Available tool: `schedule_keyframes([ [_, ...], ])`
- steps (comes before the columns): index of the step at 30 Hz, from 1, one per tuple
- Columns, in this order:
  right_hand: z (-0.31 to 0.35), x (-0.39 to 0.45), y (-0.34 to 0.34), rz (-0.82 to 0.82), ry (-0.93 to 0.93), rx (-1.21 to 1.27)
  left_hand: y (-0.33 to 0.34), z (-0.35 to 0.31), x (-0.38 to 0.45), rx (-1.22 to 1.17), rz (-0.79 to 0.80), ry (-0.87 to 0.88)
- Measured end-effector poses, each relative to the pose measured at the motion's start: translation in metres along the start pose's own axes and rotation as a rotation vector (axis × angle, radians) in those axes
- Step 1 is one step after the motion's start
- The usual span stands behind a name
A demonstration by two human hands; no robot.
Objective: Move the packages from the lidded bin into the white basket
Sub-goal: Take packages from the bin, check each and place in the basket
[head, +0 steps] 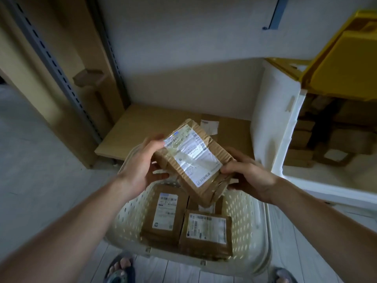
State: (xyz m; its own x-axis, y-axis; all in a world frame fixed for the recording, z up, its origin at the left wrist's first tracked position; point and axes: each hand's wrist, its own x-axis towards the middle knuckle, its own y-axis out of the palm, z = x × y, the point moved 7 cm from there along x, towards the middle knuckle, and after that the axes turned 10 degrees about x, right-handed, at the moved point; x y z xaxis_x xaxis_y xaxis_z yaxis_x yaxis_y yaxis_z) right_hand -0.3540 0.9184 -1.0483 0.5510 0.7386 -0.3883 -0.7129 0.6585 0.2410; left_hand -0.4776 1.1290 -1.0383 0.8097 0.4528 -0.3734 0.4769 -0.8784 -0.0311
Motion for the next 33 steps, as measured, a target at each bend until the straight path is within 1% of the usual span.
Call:
schedule_keyframes([
  [3, -0.018, 0.002, -0.006, -0.136, 0.046, 0.025, 0.000, 0.019, -0.003, 0.044, 0.086, -0.067],
  [5, -0.031, 0.003, -0.015, -0.289, 0.065, 0.091, 0.001, 0.033, -0.004, 0.080, 0.137, -0.136],
  [7, -0.048, 0.005, -0.021, -0.404, 0.112, 0.115, 0.002, 0.044, -0.005, 0.144, 0.156, -0.183],
  [9, -0.064, 0.005, -0.025, -0.477, 0.160, 0.062, 0.008, 0.050, -0.008, 0.235, 0.170, -0.182],
  [12, -0.076, 0.004, -0.034, -0.576, 0.164, -0.047, 0.016, 0.068, -0.007, 0.309, 0.213, -0.189],
  [14, -0.078, 0.003, -0.037, -0.589, 0.171, -0.107, 0.025, 0.083, -0.005, 0.349, 0.269, -0.189],
  [15, -0.077, 0.003, -0.036, -0.569, 0.175, -0.129, 0.030, 0.090, -0.003, 0.395, 0.274, -0.171],
  [18, -0.077, 0.010, -0.030, -0.478, 0.177, -0.164, 0.036, 0.107, 0.008, 0.544, 0.167, -0.120],
  [20, -0.078, 0.015, -0.028, -0.446, 0.179, -0.209, 0.039, 0.121, 0.019, 0.547, 0.089, -0.141],
  [22, -0.078, 0.018, -0.029, -0.456, 0.190, -0.270, 0.043, 0.133, 0.029, 0.510, 0.024, -0.164],
  [25, -0.079, 0.019, -0.029, -0.446, 0.229, -0.330, 0.053, 0.157, 0.038, 0.512, 0.005, -0.216],
  [27, -0.088, 0.019, -0.029, -0.435, 0.274, -0.366, 0.060, 0.165, 0.040, 0.562, 0.008, -0.200],
  [30, -0.100, 0.023, -0.028, -0.476, 0.332, -0.399, 0.059, 0.168, 0.048, 0.645, -0.028, -0.148],
  [33, -0.120, 0.026, -0.031, -0.548, 0.380, -0.414, 0.064, 0.168, 0.054, 0.637, 0.004, -0.132],
])
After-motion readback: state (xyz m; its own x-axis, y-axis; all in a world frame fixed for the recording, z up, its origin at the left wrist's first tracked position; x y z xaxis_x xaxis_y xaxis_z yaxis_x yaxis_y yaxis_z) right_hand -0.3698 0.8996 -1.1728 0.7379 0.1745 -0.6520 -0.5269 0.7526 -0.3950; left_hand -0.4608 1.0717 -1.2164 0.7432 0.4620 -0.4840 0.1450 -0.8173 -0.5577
